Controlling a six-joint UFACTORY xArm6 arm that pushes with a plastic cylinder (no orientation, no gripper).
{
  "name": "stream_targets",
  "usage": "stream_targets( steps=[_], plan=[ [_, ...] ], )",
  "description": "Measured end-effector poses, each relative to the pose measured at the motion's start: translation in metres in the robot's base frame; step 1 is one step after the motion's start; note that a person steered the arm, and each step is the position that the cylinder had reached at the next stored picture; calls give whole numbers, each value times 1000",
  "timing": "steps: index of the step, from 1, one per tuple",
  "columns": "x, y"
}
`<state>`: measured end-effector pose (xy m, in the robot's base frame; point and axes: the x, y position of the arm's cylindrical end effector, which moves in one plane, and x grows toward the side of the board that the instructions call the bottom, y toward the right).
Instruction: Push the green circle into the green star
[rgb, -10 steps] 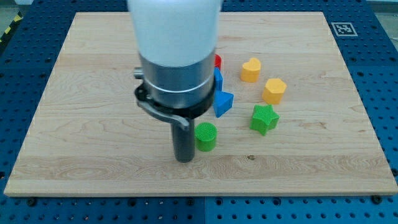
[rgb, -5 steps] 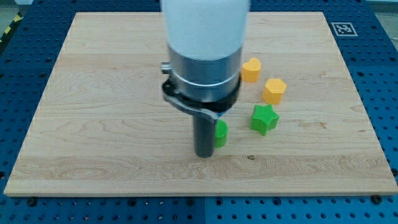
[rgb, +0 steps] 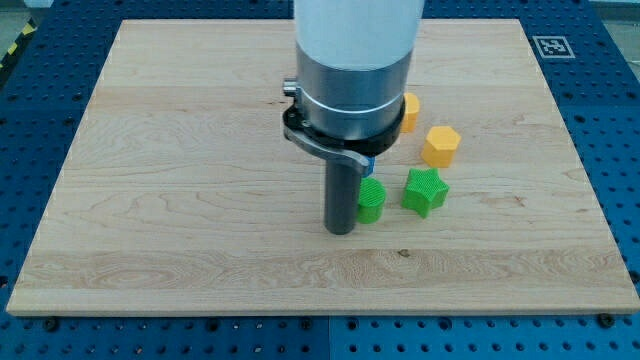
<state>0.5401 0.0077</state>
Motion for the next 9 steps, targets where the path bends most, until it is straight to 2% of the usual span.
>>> stream_targets(
  steps=[5, 9],
  plan=[
    [-12, -13],
    [-20, 75]
  ],
)
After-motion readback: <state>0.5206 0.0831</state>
